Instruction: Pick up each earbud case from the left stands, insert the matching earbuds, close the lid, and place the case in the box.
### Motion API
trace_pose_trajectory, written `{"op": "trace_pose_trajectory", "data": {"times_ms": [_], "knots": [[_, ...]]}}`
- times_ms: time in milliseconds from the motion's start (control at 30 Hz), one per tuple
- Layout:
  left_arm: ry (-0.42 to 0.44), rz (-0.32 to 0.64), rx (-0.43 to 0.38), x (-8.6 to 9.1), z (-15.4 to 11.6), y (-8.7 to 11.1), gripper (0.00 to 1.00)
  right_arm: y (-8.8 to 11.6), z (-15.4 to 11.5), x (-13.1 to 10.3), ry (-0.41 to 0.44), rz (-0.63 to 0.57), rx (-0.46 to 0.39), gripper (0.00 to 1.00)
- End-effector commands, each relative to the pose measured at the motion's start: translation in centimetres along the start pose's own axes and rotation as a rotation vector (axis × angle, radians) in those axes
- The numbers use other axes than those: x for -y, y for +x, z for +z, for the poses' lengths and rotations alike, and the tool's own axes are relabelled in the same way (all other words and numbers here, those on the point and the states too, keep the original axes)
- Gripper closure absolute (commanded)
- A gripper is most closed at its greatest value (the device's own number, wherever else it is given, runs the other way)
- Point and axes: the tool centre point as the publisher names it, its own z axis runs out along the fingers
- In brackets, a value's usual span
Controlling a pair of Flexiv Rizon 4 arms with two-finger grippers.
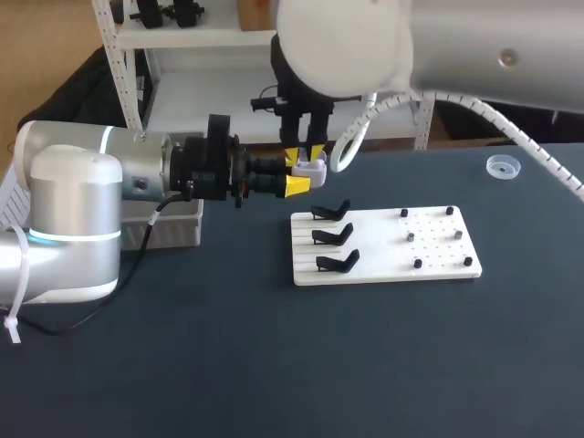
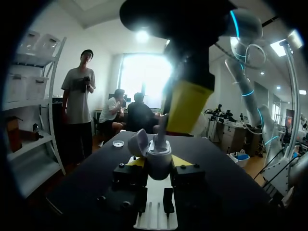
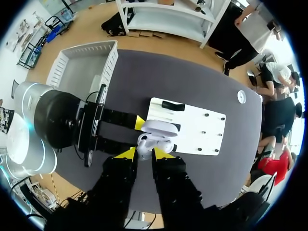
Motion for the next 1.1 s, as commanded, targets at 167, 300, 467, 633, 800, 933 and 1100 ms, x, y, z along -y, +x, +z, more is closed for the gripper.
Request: {"op": "trace_pose_trajectory", "data": {"times_ms": [167,300,467,633,800,933,1100], "knots": [[-0.005,0.001,0.000,0.1,0.0,0.0,1.00,-0.4,0.2,0.3,-0.002,0.008,-0.002,1.00],[-0.005,0.001,0.000,0.1,0.0,0.0,1.00,-0.4,0.3,0.3,-0.003,0.004,-0.004,1.00],[-0.005,0.001,0.000,0.1,0.0,0.0,1.00,-0.2,0.5,0.2,-0.002,0.001,-0.009,1.00],[-0.005,0.001,0.000,0.1,0.0,0.0,1.00,-0.1,0.8,0.1,-0.003,0.002,-0.017,1.00],[-0.005,0.001,0.000,0.1,0.0,0.0,1.00,-0.3,0.9,0.1,-0.002,0.005,-0.017,1.00],[-0.005,0.001,0.000,0.1,0.0,0.0,1.00,-0.4,1.1,0.0,0.001,0.003,-0.019,1.00],[-0.005,0.001,0.000,0.1,0.0,0.0,1.00,-0.5,1.5,0.0,0.005,0.002,-0.026,1.00]]}}
